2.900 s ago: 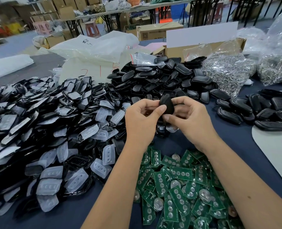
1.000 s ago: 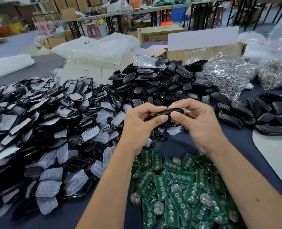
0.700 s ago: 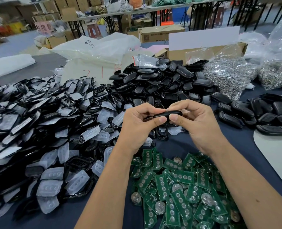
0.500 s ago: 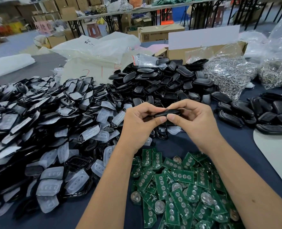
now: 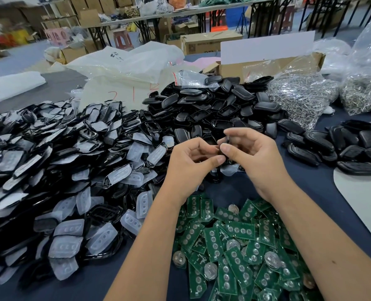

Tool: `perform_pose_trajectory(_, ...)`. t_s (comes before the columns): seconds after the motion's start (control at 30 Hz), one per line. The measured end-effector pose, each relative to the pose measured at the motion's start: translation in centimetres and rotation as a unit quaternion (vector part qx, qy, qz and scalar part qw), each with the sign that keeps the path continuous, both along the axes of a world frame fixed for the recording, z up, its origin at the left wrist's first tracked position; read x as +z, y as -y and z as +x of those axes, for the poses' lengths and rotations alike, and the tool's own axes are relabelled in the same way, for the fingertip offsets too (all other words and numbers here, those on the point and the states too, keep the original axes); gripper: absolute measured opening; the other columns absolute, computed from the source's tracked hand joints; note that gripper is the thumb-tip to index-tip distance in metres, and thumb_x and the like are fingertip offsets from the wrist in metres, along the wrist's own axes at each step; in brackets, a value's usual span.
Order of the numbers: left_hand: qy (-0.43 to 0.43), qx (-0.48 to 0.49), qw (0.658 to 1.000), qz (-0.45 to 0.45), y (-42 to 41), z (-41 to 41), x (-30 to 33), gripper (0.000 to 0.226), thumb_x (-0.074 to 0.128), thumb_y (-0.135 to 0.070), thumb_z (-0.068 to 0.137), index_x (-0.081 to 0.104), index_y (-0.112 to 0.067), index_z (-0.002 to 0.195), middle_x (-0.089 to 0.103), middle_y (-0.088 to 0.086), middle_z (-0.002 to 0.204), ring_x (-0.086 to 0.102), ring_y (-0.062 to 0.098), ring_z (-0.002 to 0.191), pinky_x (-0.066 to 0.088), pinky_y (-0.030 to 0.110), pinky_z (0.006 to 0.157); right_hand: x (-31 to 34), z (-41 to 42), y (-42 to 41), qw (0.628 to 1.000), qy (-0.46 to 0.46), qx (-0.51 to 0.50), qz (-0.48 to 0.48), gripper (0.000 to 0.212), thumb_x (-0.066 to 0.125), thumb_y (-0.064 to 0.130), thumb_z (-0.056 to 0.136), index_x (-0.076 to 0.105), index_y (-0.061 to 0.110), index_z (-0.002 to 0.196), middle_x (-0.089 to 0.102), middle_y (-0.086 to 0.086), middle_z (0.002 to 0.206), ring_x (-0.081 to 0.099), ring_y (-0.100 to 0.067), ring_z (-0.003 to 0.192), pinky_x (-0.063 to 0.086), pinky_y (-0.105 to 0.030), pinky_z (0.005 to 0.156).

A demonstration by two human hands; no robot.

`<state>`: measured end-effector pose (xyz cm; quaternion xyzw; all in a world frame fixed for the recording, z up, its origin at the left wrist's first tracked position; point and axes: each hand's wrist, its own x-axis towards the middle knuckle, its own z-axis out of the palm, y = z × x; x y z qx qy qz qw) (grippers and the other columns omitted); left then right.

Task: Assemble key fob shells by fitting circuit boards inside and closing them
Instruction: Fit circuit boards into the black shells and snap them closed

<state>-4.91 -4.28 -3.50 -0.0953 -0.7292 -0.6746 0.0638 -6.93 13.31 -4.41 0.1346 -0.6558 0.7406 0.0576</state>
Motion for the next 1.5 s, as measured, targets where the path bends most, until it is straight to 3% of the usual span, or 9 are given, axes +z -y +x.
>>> perform_pose_trajectory(0.17,0.018,0.011,1.000,-0.019,-0.4,0.1,-0.2,0.031,0.091,-0.009,0.076,0.063,-0.003,0.087,0.077,0.016,0.089,0.076,0.033,0.088,0.062,0.054,0.083,-0.2,0.0,0.1,0.999,0.027,-0.005,0.027,0.015,0.081,0.021,0.089,0.082,0.021,0.104,0.081,-0.002,0.097,0.075,-0.012,0.090,0.057,-0.023,0.076)
perform_pose_trajectory(0.33,0.020,-0.010,0.998,-0.061,-0.5,0.2,0.0,0.047,0.092,-0.010,0.073,0.065,-0.025,0.108,0.078,0.004,0.082,0.078,0.020,0.081,0.063,0.034,0.079,-0.2,0.1,0.2,0.998,0.039,-0.007,0.050,0.007,0.080,0.026,0.091,0.084,0.026,0.096,0.080,-0.004,0.087,0.071,-0.011,0.074,0.056,-0.025,0.061)
perform_pose_trajectory(0.47,0.028,-0.010,0.999,-0.024,-0.4,0.1,-0.1,0.044,0.088,-0.002,0.077,0.071,-0.022,0.112,0.077,0.002,0.079,0.078,0.025,0.082,0.064,0.047,0.082,-0.3,-0.1,0.0,0.996,0.023,-0.034,0.076,0.013,0.072,0.025,0.098,0.084,0.030,0.100,0.079,0.004,0.080,0.065,-0.007,0.065,0.053,-0.022,0.060)
perform_pose_trajectory(0.7,0.095,0.000,0.993,0.071,-0.3,0.0,0.1,0.042,0.072,0.010,0.088,0.068,-0.017,0.120,0.080,0.013,0.093,0.078,0.024,0.088,0.062,0.029,0.073,-0.1,-0.2,0.3,0.994,0.099,-0.027,-0.041,0.021,0.075,0.036,0.088,0.084,0.020,0.099,0.076,-0.019,0.094,0.061,-0.033,0.083,0.056,-0.063,0.081)
perform_pose_trajectory(0.83,0.123,0.033,0.989,0.074,0.1,-0.4,0.0,0.043,0.067,0.012,0.091,0.070,-0.020,0.119,0.079,0.016,0.097,0.078,0.026,0.093,0.063,0.032,0.077,0.2,-0.5,-0.1,0.983,0.149,-0.020,-0.103,0.029,0.074,0.041,0.080,0.084,0.017,0.093,0.072,-0.007,0.085,0.059,-0.024,0.074,0.055,-0.040,0.070)
perform_pose_trajectory(1.0,0.114,0.054,0.990,0.067,-0.3,-0.3,-0.1,0.039,0.076,0.004,0.087,0.071,-0.022,0.115,0.079,0.010,0.088,0.078,0.023,0.086,0.063,0.031,0.073,-0.3,-0.1,0.0,0.992,0.034,-0.026,0.117,0.010,0.074,0.031,0.097,0.081,0.028,0.104,0.077,0.009,0.087,0.061,-0.007,0.063,0.051,-0.020,0.059)
perform_pose_trajectory(1.13,0.104,0.097,0.989,0.036,-0.5,-0.2,-0.2,0.036,0.081,-0.005,0.084,0.073,-0.028,0.110,0.076,-0.003,0.074,0.075,0.015,0.072,0.061,0.026,0.067,-0.4,0.2,0.1,0.951,-0.027,-0.009,0.307,0.041,0.086,0.040,0.083,0.074,0.032,0.121,0.076,0.017,0.100,0.070,0.004,0.092,0.053,-0.014,0.082)
perform_pose_trajectory(1.3,0.104,0.113,0.986,0.063,-0.3,-0.1,0.1,0.039,0.078,0.003,0.085,0.075,-0.027,0.110,0.078,0.002,0.080,0.077,0.019,0.080,0.062,0.029,0.070,-0.3,0.2,-0.4,0.973,-0.004,-0.011,0.231,0.037,0.085,0.022,0.086,0.076,0.034,0.121,0.077,0.014,0.103,0.073,-0.007,0.097,0.060,-0.036,0.092)
perform_pose_trajectory(1.5,0.102,0.213,0.969,0.072,1.4,-0.7,0.3,0.040,0.077,0.001,0.081,0.077,-0.035,0.100,0.079,0.005,0.088,0.077,0.031,0.088,0.063,0.052,0.086,-0.7,-1.0,0.0,0.990,0.068,-0.057,0.107,0.030,0.071,0.011,0.098,0.069,0.023,0.125,0.080,0.001,0.087,0.073,-0.013,0.074,0.055,-0.026,0.064)
